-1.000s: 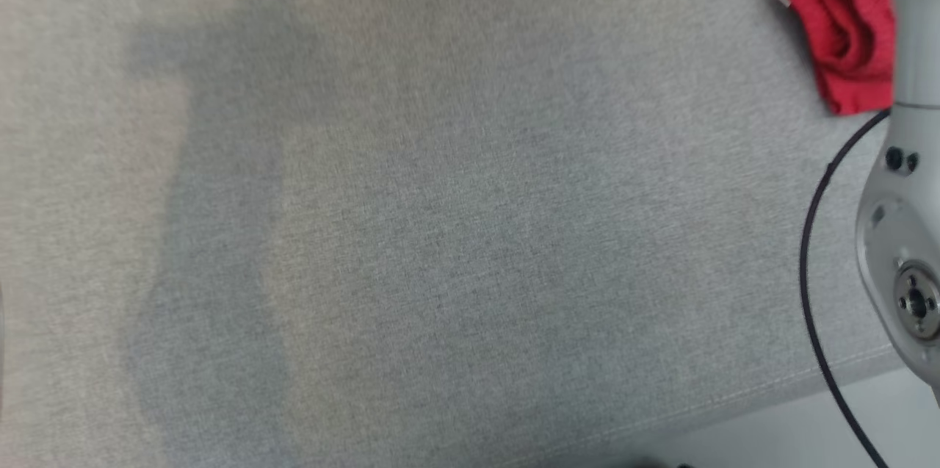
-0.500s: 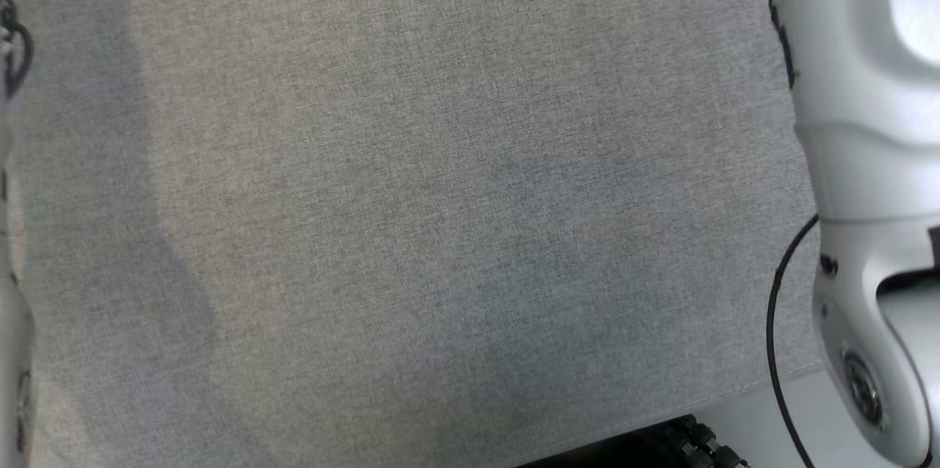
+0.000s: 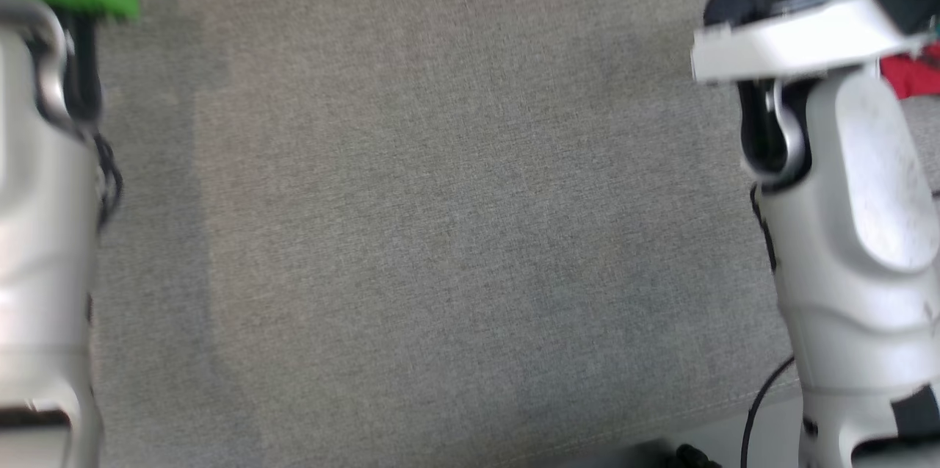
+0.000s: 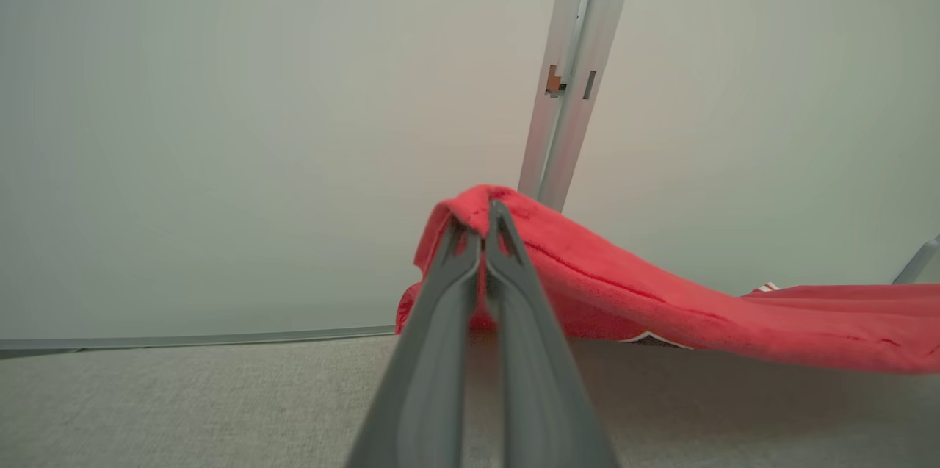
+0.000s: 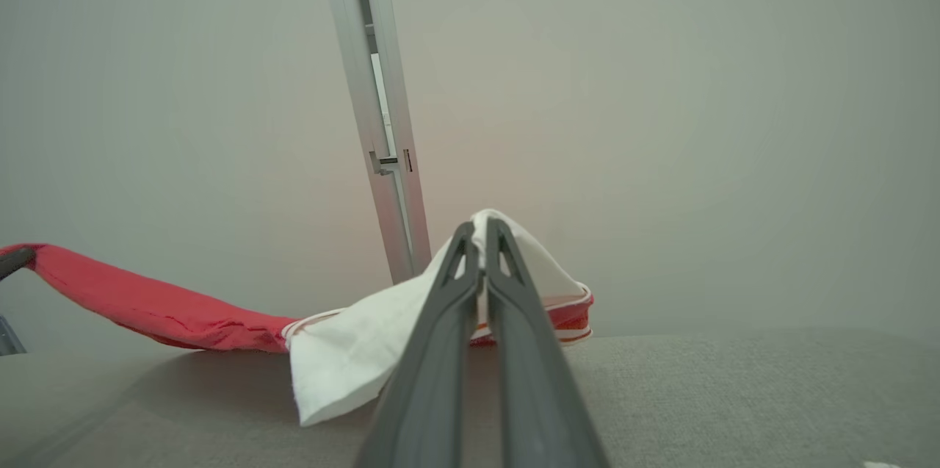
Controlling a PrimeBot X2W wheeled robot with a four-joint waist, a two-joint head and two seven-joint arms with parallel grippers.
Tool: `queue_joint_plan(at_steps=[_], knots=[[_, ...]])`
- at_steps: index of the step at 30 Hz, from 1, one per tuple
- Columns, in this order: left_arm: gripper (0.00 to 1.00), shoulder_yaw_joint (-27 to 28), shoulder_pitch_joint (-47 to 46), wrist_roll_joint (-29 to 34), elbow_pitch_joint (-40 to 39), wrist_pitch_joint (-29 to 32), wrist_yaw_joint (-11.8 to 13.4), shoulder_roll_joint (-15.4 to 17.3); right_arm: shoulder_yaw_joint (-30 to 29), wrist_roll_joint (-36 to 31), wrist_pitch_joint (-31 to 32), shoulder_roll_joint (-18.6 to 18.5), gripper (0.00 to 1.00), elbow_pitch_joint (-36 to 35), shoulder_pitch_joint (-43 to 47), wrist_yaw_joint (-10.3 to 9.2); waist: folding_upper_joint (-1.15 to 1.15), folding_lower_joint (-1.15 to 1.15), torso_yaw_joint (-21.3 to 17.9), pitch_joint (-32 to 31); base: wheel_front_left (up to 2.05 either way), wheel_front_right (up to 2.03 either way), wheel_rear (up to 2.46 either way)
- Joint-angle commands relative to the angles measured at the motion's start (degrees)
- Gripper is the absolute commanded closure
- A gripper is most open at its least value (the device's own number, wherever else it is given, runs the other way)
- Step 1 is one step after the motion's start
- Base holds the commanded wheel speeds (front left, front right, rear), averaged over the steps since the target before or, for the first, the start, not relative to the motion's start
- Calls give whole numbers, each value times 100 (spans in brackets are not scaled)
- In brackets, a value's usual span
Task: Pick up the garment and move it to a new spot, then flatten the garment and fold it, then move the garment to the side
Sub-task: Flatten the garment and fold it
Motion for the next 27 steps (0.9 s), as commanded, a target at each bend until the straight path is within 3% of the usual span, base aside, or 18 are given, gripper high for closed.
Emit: queue_joint_plan(at_steps=[1, 15, 27], knots=[[100, 76, 471, -76, -175, -13, -37, -49, -48, 85, -16, -20, 100, -130, 344, -8, 0, 0, 172, -514, 0, 0, 0], [100, 805, 4325, -308, -1788, -14, -39, -672, -327, 504, -16, -19, 100, -1122, 3357, -8, 0, 0, 327, -1898, 0, 0, 0], [100, 951, 6528, -357, -3364, -15, 108, -1138, -465, 350, 154, -17, 100, -2131, 5073, -8, 0, 0, 315, -2423, 0, 0, 0]])
